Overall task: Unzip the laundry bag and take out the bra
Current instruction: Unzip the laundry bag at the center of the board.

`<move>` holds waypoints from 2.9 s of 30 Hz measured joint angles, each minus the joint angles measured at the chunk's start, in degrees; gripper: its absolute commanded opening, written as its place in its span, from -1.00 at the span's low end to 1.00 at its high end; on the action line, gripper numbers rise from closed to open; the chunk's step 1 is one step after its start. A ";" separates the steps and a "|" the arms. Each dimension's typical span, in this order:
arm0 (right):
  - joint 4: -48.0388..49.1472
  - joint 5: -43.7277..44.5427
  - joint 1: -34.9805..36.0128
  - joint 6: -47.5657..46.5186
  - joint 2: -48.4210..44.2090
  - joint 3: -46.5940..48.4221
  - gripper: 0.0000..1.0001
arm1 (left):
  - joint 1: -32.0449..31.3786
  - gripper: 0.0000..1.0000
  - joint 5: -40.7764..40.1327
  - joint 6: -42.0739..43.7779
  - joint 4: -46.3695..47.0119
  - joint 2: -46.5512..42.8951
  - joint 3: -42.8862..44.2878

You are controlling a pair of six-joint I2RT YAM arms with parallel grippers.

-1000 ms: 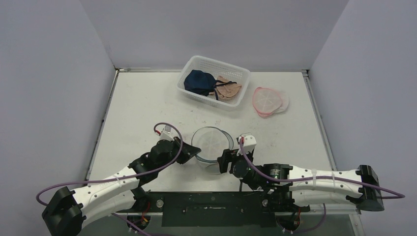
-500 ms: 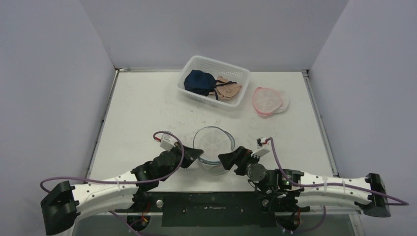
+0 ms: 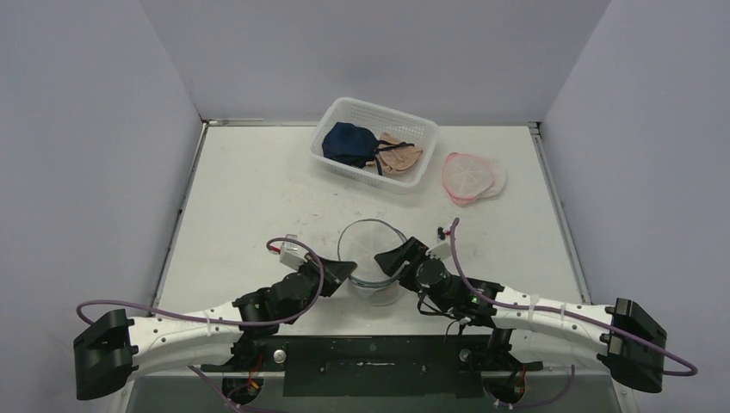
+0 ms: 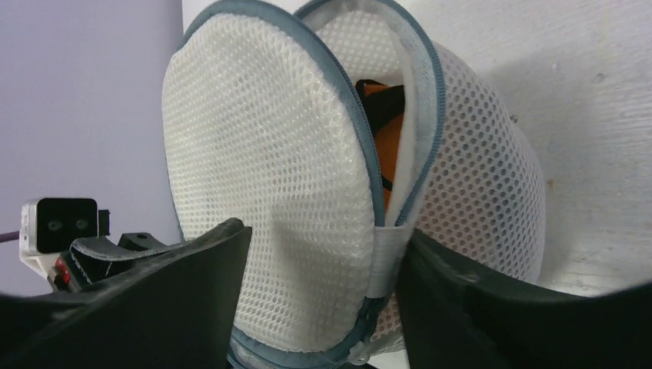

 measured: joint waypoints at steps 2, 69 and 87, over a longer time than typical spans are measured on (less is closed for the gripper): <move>1.79 -1.92 -0.09 -0.92 1.40 0.00 -0.37 | -0.46 -1.00 -0.68 0.09 0.02 0.28 0.00; -5.16 -46.36 -16.37 -49.29 0.72 4.98 -0.89 | -0.61 0.36 7.45 23.85 -34.42 -14.38 7.82; -7.63 -43.23 -14.29 -49.27 -1.81 6.67 -0.89 | 1.53 -0.36 10.19 21.70 -35.30 -13.68 7.96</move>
